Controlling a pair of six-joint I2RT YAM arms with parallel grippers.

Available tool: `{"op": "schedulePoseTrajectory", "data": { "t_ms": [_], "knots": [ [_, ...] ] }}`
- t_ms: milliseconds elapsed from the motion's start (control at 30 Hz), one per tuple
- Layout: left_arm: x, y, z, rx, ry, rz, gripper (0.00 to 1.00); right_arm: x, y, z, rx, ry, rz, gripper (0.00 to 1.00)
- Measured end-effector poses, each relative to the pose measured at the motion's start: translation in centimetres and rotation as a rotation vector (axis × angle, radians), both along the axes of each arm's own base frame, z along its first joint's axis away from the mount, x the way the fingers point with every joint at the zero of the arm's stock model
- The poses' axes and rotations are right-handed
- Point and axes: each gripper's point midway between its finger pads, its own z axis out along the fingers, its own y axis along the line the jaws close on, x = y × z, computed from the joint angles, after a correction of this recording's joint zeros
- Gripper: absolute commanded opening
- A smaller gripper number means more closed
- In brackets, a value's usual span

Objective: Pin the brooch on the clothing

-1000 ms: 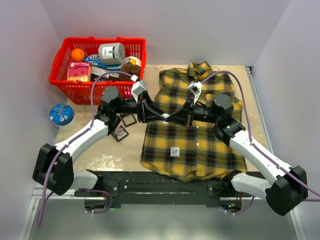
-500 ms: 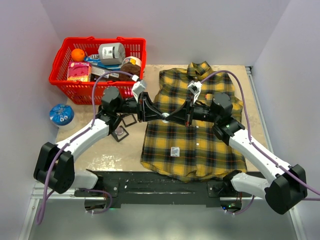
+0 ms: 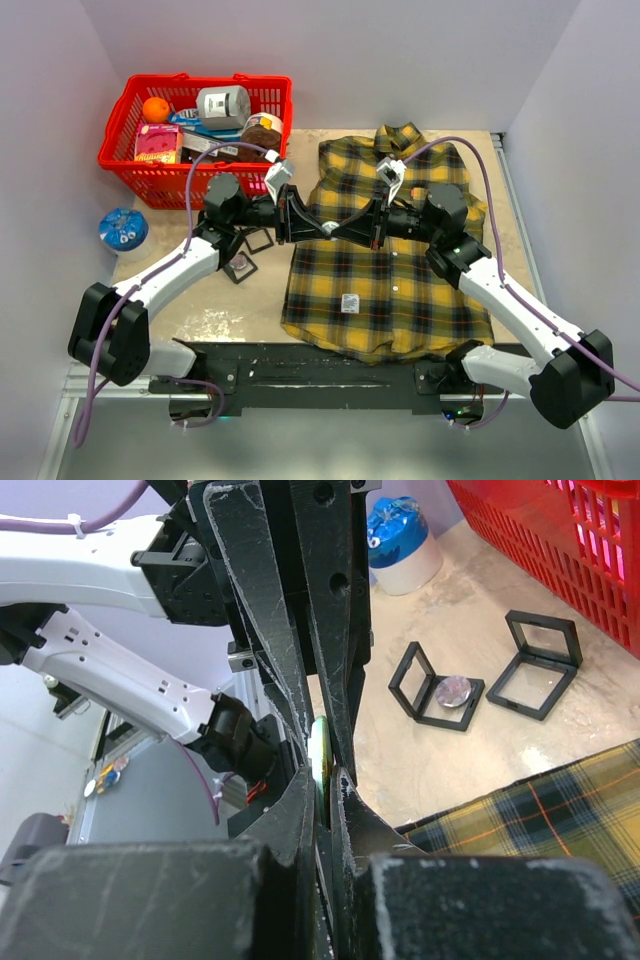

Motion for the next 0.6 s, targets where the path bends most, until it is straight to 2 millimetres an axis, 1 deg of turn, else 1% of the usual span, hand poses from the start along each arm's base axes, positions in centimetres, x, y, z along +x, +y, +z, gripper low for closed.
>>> {"op": "schedulePoseTrajectory", "data": {
  "t_ms": [300, 600],
  "knots": [
    [0.05, 0.00, 0.15, -0.004, 0.002, 0.004, 0.00, 0.14, -0.04, 0.01, -0.003, -0.007, -0.007, 0.00],
    [0.39, -0.01, -0.26, 0.001, 0.017, 0.026, 0.00, 0.85, -0.25, -0.46, -0.035, 0.008, -0.059, 0.00]
  ]
}}
